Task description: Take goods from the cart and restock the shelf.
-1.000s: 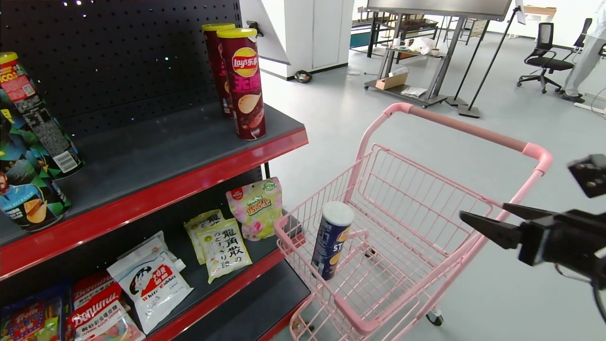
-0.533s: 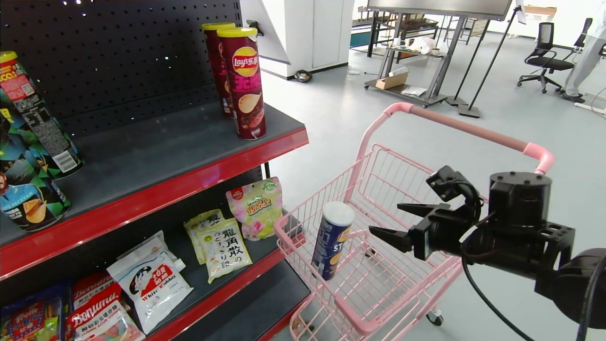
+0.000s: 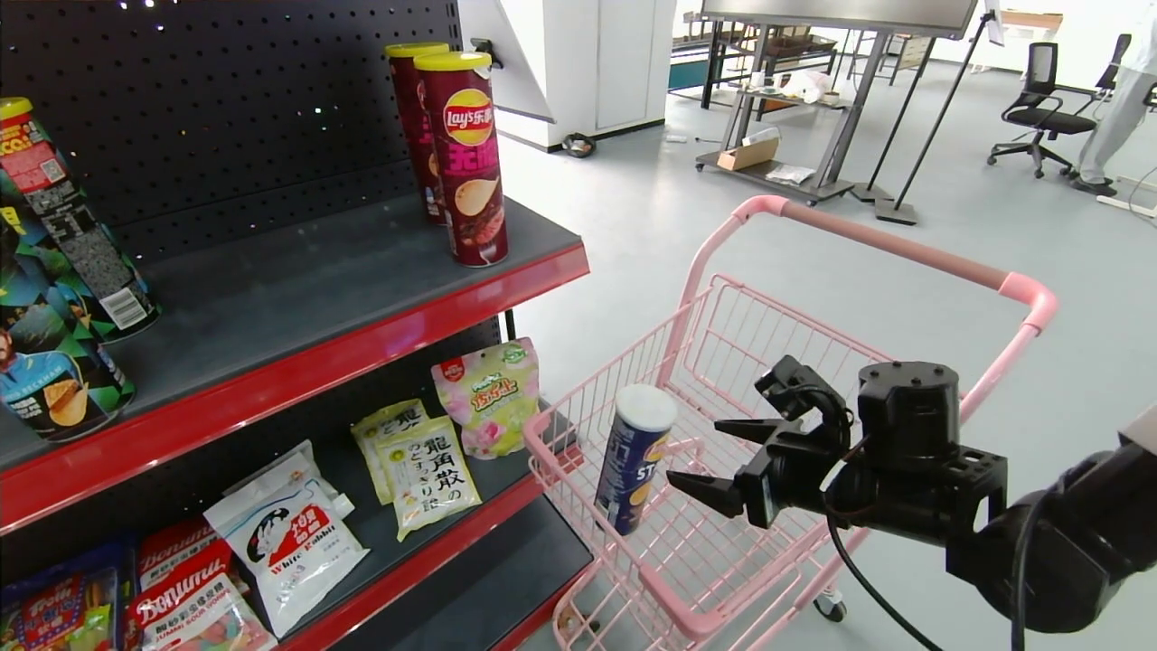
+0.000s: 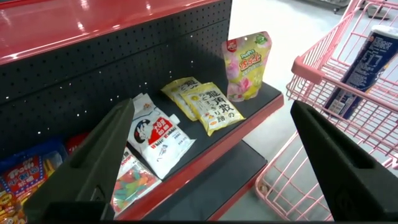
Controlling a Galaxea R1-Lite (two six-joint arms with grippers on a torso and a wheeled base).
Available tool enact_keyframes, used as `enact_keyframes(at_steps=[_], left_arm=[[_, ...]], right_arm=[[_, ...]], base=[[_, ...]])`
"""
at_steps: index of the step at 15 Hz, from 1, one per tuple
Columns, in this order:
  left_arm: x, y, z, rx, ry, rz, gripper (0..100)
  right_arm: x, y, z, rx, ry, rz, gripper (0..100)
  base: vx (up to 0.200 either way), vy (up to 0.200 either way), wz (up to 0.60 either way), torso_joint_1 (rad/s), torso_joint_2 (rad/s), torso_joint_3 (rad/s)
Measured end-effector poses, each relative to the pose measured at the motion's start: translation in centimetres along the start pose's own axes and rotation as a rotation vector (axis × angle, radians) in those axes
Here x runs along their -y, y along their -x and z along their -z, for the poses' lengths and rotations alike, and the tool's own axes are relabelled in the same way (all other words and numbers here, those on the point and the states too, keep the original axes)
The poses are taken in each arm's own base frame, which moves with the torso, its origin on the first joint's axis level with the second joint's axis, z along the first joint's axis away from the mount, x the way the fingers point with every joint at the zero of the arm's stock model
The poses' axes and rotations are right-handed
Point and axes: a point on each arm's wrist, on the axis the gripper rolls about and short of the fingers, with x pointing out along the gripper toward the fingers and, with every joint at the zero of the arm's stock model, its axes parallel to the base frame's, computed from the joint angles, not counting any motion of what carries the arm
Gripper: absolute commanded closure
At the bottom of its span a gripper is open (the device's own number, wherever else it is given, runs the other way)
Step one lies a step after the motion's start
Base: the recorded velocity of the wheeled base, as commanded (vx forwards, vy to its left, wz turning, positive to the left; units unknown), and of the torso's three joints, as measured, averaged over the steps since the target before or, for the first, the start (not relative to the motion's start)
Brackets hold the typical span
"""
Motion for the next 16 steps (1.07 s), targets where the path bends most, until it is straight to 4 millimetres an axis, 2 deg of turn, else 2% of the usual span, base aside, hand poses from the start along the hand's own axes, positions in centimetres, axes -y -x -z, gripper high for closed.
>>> enact_keyframes(at_steps=[5, 16], left_arm=[[0.0, 0.0, 0.0, 0.0, 0.0, -0.001, 0], [0.0, 0.0, 0.0, 0.0, 0.0, -0.003, 0]], right_arm=[[0.4, -2.7, 1.0, 0.041, 0.019, -0.005, 0], [1.9, -7.4, 1.2, 0.071, -0.004, 0.031, 0]], base=[[0.0, 0.0, 0.0, 0.0, 0.0, 0.0], [0.0, 0.0, 0.0, 0.0, 0.0, 0.0]])
